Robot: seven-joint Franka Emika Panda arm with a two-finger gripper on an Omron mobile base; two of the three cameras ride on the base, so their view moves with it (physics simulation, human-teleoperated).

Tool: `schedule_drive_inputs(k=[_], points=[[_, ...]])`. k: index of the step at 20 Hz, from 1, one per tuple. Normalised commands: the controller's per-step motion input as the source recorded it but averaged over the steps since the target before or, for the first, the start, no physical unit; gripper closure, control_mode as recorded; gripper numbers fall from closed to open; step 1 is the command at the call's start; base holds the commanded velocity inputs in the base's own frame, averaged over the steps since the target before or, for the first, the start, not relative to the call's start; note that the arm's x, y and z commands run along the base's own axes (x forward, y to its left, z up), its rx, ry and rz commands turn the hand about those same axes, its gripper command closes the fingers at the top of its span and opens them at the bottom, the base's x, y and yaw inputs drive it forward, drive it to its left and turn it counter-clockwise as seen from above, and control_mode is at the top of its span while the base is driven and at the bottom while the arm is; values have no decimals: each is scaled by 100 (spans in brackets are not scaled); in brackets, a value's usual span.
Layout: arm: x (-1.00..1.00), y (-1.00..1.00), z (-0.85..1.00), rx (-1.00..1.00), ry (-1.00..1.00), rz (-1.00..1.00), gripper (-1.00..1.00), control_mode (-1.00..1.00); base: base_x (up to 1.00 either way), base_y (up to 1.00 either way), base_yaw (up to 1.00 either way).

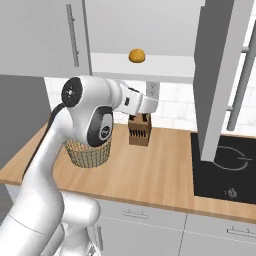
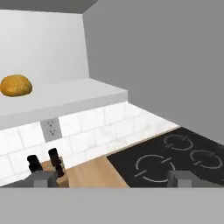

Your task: Open the cabinet, pick up the bread from the cabinet and place it in the basket. Then move the basket to the dining counter.

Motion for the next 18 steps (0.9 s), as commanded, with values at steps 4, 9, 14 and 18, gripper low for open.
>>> schedule_drive_inputs(k=[4, 9, 14, 18], points=[[26, 53, 15, 16, 12, 58, -100, -100, 0, 0, 0], [36, 27, 32, 8, -2, 28, -100, -100, 0, 0, 0], [35, 29, 13, -5, 2, 2, -100, -100, 0, 0, 0], [53, 42, 3, -7, 0, 5, -100, -100, 0, 0, 0]])
